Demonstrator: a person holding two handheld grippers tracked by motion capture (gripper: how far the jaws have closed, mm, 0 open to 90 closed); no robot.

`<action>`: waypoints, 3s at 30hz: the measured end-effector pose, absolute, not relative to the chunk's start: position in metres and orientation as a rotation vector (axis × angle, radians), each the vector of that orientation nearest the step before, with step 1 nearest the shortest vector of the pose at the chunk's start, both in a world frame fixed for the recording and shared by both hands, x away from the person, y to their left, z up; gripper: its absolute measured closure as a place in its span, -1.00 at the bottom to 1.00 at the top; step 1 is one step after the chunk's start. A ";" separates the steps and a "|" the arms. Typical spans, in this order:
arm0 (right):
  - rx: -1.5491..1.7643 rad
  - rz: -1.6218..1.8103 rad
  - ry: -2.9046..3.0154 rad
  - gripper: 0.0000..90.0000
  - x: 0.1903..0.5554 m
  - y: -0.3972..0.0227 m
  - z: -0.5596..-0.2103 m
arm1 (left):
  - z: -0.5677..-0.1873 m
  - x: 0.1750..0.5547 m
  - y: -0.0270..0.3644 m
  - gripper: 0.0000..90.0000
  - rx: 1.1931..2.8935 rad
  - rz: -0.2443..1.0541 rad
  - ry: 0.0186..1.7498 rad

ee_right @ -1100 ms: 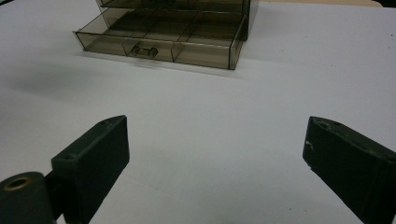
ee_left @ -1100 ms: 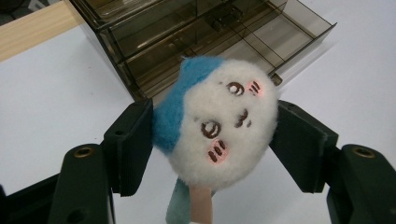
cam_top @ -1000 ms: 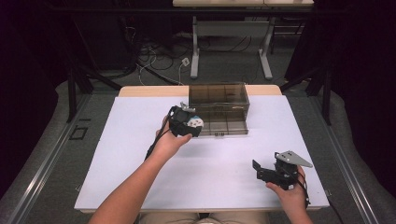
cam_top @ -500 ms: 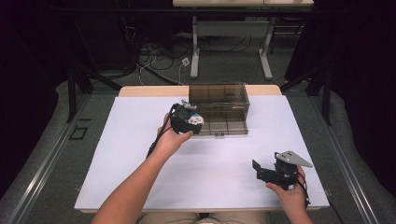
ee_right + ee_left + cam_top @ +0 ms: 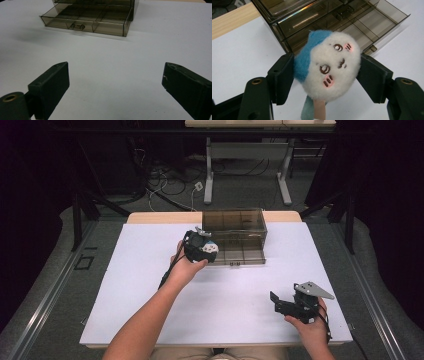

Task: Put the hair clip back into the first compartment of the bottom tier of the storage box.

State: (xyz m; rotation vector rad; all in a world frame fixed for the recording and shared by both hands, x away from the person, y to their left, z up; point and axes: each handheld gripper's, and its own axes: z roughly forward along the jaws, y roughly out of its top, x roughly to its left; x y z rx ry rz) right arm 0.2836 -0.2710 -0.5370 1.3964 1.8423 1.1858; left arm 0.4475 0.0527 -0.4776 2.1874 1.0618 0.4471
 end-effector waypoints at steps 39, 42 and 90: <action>1.404 1.184 1.838 -0.83 0.283 -0.272 -0.537 | -0.494 0.457 0.036 -0.26 2.214 0.463 1.040; 1.405 1.177 1.840 -0.83 0.283 -0.271 -0.538 | -0.496 0.458 0.034 -0.26 2.215 0.460 1.035; 1.391 1.179 1.852 -0.81 0.284 -0.272 -0.538 | -0.515 0.467 0.021 -0.23 2.279 0.556 0.950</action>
